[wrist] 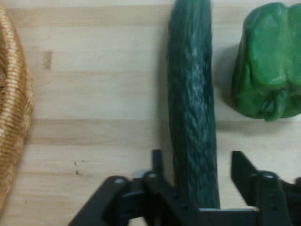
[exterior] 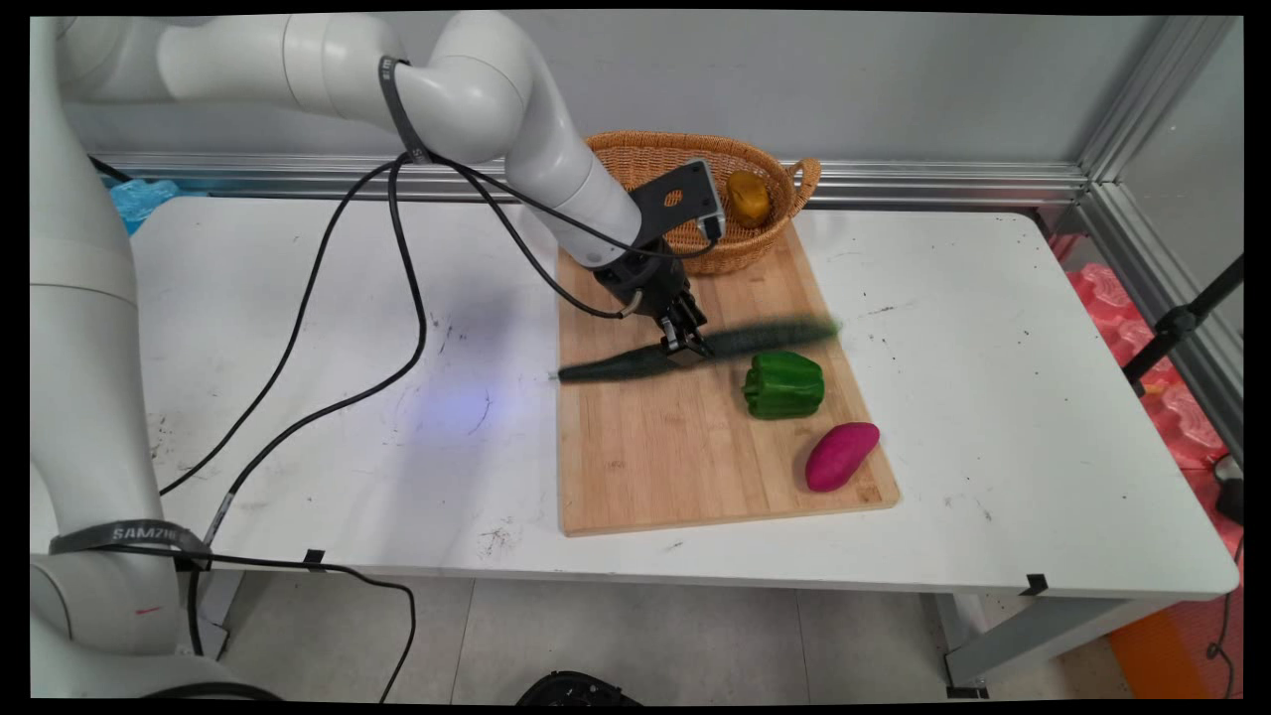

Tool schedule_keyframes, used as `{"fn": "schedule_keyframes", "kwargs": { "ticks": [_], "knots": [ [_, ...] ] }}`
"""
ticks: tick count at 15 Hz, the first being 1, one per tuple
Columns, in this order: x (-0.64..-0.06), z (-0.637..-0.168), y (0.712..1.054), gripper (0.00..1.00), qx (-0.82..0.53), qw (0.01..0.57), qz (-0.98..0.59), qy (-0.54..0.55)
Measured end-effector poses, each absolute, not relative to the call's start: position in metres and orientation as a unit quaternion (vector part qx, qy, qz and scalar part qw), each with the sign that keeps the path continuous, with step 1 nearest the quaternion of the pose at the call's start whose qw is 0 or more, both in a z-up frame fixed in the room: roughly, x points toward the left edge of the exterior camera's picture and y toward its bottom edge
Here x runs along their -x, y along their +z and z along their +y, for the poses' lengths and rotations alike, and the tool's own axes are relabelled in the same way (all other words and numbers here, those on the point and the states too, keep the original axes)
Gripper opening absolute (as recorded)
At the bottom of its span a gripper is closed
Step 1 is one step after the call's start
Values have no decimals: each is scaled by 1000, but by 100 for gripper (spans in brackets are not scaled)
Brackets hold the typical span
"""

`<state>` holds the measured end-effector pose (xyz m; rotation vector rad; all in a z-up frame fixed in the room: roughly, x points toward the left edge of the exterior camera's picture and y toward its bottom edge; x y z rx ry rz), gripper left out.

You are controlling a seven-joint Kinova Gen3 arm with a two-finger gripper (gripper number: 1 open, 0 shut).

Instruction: Place the picked object on the cutting board

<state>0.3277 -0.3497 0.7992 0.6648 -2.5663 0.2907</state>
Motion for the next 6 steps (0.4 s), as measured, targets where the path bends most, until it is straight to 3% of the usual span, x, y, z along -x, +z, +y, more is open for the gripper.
{"fn": "schedule_keyframes", "kwargs": {
  "ticks": [6],
  "knots": [
    [-325,-351,795,100,-243,243,-934,98]
  ]
}}
